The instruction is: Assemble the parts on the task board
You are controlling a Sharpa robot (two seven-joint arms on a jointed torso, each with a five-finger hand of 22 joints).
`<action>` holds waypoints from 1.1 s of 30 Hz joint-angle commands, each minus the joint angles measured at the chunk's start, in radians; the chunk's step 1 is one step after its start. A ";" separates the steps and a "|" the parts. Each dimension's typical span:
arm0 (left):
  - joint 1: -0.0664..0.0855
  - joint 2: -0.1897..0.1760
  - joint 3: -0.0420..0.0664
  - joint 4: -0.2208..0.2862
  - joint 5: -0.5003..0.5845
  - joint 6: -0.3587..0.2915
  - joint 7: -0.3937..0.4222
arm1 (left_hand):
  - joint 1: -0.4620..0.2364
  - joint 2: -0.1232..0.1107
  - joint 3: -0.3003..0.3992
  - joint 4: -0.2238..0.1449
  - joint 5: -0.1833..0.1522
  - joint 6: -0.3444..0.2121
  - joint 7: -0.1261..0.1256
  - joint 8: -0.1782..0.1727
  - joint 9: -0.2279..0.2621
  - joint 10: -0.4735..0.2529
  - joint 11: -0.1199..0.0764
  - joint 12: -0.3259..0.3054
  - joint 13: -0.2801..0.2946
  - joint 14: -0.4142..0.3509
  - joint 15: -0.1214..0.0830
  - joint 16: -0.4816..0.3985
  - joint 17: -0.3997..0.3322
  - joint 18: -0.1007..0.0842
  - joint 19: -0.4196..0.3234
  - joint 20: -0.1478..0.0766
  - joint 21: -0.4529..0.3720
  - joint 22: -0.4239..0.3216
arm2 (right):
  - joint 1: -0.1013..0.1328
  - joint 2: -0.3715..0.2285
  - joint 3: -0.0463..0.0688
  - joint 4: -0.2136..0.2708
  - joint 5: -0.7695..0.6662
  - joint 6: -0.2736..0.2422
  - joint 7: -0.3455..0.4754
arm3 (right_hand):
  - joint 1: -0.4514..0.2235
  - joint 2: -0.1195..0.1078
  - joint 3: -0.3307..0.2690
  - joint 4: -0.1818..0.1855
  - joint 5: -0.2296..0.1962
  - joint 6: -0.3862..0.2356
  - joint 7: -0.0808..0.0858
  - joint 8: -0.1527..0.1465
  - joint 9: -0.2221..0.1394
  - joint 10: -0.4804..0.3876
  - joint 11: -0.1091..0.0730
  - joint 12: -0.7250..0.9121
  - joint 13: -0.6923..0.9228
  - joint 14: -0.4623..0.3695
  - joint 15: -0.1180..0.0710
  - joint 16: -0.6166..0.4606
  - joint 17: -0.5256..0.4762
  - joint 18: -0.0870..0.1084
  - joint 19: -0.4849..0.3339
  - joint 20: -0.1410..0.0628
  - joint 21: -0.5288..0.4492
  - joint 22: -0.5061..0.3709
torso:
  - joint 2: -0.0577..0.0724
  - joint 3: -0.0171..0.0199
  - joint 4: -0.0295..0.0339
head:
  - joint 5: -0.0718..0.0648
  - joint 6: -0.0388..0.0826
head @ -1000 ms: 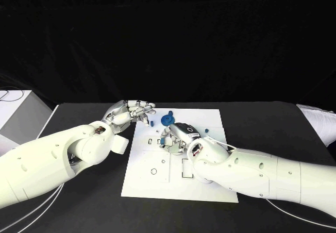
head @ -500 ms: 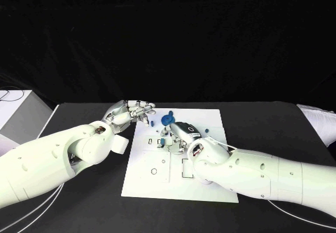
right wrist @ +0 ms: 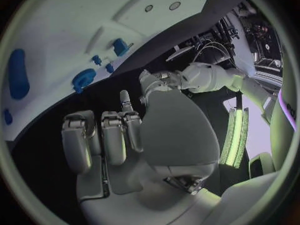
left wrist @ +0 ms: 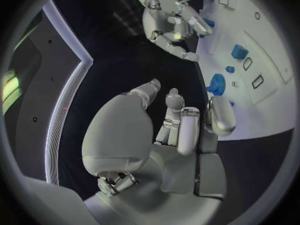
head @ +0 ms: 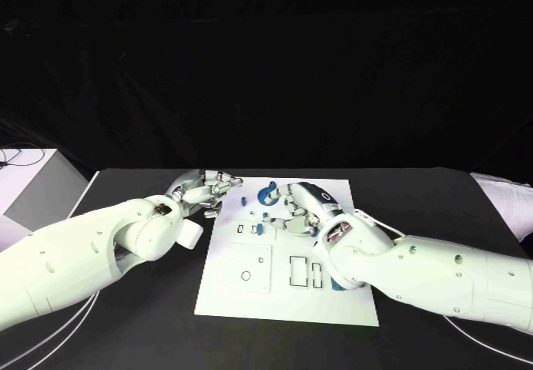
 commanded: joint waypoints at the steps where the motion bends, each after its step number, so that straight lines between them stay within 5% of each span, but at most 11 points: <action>1: 0.005 0.007 0.001 -0.012 -0.141 0.049 -0.204 | -0.014 0.000 -0.005 0.019 -0.004 -0.014 0.000 0.021 0.014 0.033 0.000 0.058 0.067 0.061 0.000 0.020 0.153 -0.022 0.033 -0.001 0.026 0.049 | 0.016 -0.037 0.003 0.028 0.134 0.022 0.127 | 0.011 0.002 -0.001 0.001 0.019 0.002 -0.002 0.007 0.002 0.046 0.006 0.005 0.207 0.102 0.007 0.002 0.252 -0.014 0.105 0.009 0.005 0.263 | -0.015 0.0008 -0.0006 | -0.001 -0.003; 8: 0.038 0.030 0.001 -0.044 -0.308 0.175 -0.425 | -0.033 0.007 -0.012 0.062 -0.004 -0.059 0.010 0.014 0.014 0.058 0.008 0.097 0.112 0.079 0.006 0.035 0.191 -0.033 0.067 0.002 0.053 0.101 | 0.070 -0.139 0.011 0.052 0.241 0.065 0.142 | 0.019 0.005 0.005 0.003 0.063 0.004 -0.003 0.017 0.004 0.047 0.005 0.007 0.208 0.102 0.007 0.002 0.252 -0.014 0.105 0.008 0.005 0.263 | -0.030 0.0023 0.0008 | -0.002 -0.009; 11: 0.052 0.046 0.001 -0.052 -0.374 0.218 -0.488 | -0.039 0.022 -0.009 0.086 -0.003 -0.046 0.005 0.025 0.018 0.083 0.005 0.121 0.143 0.092 0.004 0.046 0.221 -0.040 0.090 0.002 0.070 0.136 | 0.090 -0.171 0.014 0.037 0.247 0.070 0.140 | 0.029 0.006 0.017 0.000 0.103 0.007 -0.004 0.027 0.006 0.050 0.003 0.010 0.210 0.101 0.005 0.002 0.251 -0.014 0.105 0.007 0.005 0.263 | -0.036 0.0040 -0.0012 | 0.000 -0.015; 12: 0.058 0.053 0.000 -0.056 -0.400 0.237 -0.509 | 0.003 0.036 0.029 0.068 -0.001 -0.045 -0.003 0.026 0.018 0.084 -0.003 0.123 0.147 0.095 -0.002 0.048 0.227 -0.041 0.094 0.000 0.073 0.142 | 0.097 -0.180 0.015 0.028 0.250 0.072 0.138 | 0.029 0.005 0.017 0.000 0.104 0.007 -0.004 0.027 0.006 0.050 0.003 0.010 0.211 0.102 0.005 0.002 0.251 -0.014 0.105 0.007 0.005 0.263 | -0.038 0.0038 -0.0019 | 0.000 -0.018; 13: 0.063 0.059 -0.001 -0.059 -0.420 0.254 -0.526 | 0.022 0.020 0.107 0.063 -0.003 -0.043 0.002 0.021 0.012 0.080 -0.011 0.121 0.150 0.096 -0.008 0.049 0.231 -0.042 0.098 -0.008 0.076 0.149 | 0.102 -0.186 0.016 0.021 0.251 0.076 0.136 | 0.029 0.005 0.017 0.000 0.104 0.008 -0.004 0.027 0.006 0.051 0.003 0.010 0.211 0.102 0.005 0.002 0.251 -0.014 0.105 0.007 0.005 0.263 | -0.039 0.0038 -0.0018 | 0.001 -0.020; 16: 0.085 0.078 -0.010 -0.072 -0.488 0.313 -0.569 | -0.033 -0.019 0.191 0.095 -0.003 -0.035 -0.002 0.026 0.011 0.088 -0.004 0.127 0.153 0.097 -0.005 0.050 0.234 -0.043 0.099 -0.007 0.078 0.151 | 0.116 -0.202 0.018 -0.001 0.256 0.088 0.130 | 0.027 0.003 0.017 0.001 0.107 0.007 -0.004 0.028 0.006 0.048 0.003 0.008 0.209 0.101 0.005 0.001 0.249 -0.014 0.105 0.007 0.005 0.263 | -0.043 0.0055 -0.0009 | 0.008 -0.029; 20: 0.130 0.111 -0.039 -0.100 -0.555 0.368 -0.601 | -0.119 -0.040 0.166 0.132 -0.003 -0.023 -0.003 0.046 0.024 0.103 -0.002 0.139 0.166 0.103 -0.002 0.055 0.248 -0.045 0.106 -0.004 0.083 0.163 | 0.126 -0.215 0.019 -0.021 0.263 0.101 0.124 | 0.027 0.002 0.016 0.002 0.108 0.006 -0.004 0.028 0.006 0.049 0.004 0.009 0.210 0.101 0.005 0.001 0.249 -0.014 0.105 0.006 0.005 0.263 | -0.046 0.0082 0.0024 | 0.012 -0.037; 26: 0.200 0.165 -0.099 -0.152 -0.607 0.437 -0.628 | -0.191 -0.022 0.103 0.133 -0.003 -0.032 -0.010 0.067 0.045 0.095 -0.008 0.131 0.148 0.103 -0.008 0.055 0.248 -0.045 0.107 -0.008 0.083 0.165 | 0.133 -0.219 0.020 -0.038 0.270 0.124 0.112 | 0.026 0.002 0.016 0.002 0.108 0.006 -0.004 0.028 0.006 0.049 0.004 0.009 0.210 0.101 0.005 0.001 0.248 -0.014 0.105 0.006 0.005 0.263 | -0.049 0.0121 0.0061 | 0.015 -0.045; 33: 0.244 0.229 -0.149 -0.208 -0.658 0.505 -0.645 | -0.203 0.010 0.095 0.132 -0.003 -0.020 -0.019 0.100 0.068 0.087 -0.015 0.124 0.136 0.099 -0.013 0.051 0.238 -0.045 0.105 -0.012 0.082 0.163 | 0.134 -0.219 0.020 -0.047 0.272 0.134 0.100 | 0.024 0.001 0.016 0.004 0.110 0.003 -0.003 0.027 0.005 0.050 0.004 0.010 0.210 0.101 0.005 0.000 0.248 -0.014 0.105 0.006 0.005 0.263 | -0.050 0.0130 0.0041 | 0.017 -0.047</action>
